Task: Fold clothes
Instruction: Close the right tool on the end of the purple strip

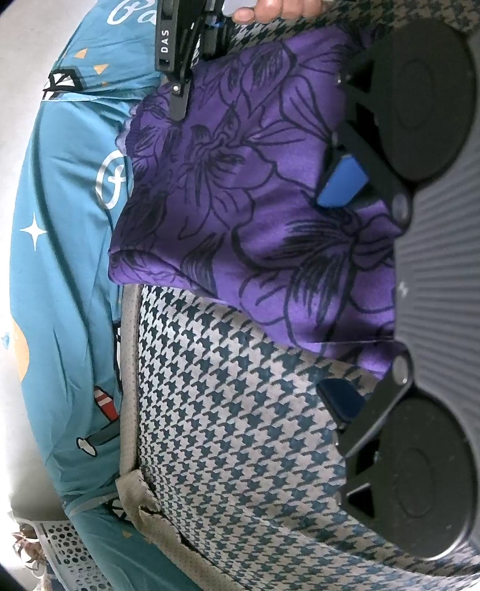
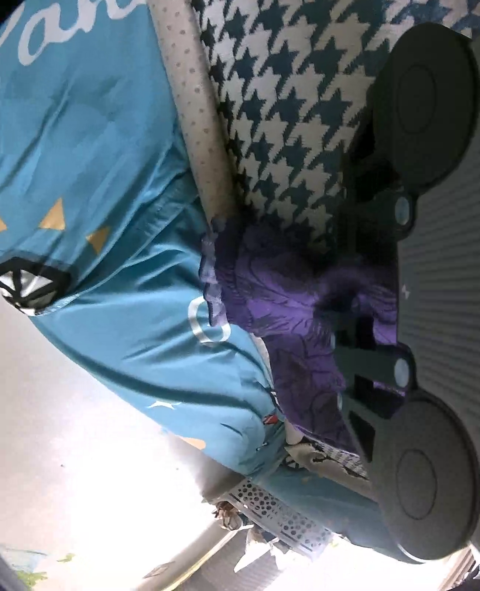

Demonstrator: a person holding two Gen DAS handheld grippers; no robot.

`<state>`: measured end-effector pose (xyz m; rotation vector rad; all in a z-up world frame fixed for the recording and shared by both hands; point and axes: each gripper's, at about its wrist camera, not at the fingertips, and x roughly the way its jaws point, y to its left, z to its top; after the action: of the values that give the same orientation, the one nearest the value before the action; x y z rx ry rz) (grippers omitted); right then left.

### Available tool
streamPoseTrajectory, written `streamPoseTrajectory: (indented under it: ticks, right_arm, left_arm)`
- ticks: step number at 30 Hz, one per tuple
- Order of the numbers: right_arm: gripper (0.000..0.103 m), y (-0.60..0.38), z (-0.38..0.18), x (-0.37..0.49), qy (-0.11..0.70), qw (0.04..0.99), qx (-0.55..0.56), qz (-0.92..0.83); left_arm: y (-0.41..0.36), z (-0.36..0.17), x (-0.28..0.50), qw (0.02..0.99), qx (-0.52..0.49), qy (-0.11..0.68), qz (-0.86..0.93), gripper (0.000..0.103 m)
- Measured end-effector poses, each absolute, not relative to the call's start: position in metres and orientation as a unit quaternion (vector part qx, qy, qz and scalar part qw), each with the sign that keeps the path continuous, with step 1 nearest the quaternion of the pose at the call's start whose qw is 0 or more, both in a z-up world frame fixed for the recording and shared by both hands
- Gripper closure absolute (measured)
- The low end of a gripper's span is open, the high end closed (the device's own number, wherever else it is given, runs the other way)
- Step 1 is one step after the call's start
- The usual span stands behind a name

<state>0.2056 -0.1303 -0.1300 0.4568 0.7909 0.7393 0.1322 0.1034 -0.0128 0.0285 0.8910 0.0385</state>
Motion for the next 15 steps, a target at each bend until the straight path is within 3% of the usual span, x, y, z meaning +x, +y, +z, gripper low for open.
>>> streamPoseTrajectory:
  ticks: [15]
  right_arm:
    - [0.096, -0.118, -0.08, 0.172, 0.314, 0.892, 0.143, 0.291]
  left_arm:
    - [0.102, -0.008, 0.132, 0.901, 0.016, 0.434, 0.009, 0.0]
